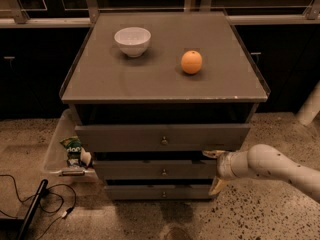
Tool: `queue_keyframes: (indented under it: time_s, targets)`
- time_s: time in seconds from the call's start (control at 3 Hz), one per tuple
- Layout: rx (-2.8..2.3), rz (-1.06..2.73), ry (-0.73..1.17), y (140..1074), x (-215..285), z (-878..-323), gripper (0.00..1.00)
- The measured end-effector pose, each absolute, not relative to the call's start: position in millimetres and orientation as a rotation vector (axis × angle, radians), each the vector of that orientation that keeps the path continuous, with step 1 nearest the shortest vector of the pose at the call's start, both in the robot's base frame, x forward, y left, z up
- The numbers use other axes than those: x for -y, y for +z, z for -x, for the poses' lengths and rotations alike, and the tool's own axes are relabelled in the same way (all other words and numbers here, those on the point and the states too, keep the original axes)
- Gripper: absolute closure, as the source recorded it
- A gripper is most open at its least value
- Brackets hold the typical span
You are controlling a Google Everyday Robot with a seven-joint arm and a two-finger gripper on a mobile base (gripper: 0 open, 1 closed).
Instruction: Open middle drawer
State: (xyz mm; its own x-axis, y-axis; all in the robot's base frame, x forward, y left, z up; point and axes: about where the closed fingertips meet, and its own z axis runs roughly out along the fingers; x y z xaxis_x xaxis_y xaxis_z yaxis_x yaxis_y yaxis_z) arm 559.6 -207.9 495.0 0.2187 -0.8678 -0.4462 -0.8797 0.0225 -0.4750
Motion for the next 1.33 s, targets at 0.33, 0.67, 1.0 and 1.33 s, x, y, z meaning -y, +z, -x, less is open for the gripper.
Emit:
queue_keyframes:
  time_s: [0.33,0.67,1.0,1.33]
  targets:
    - [-1.636,1.820,0.040,485.5,204.6,-562.7,0.00]
    - [-1.684,1.826,0.104,452.9,203.7,-570.8,0.00]
    - [-1.719,1.829,0.137,425.0,205.9,-575.4,0.00]
    - [-1.741,1.832,0.146,408.0,208.0,-577.5,0.00]
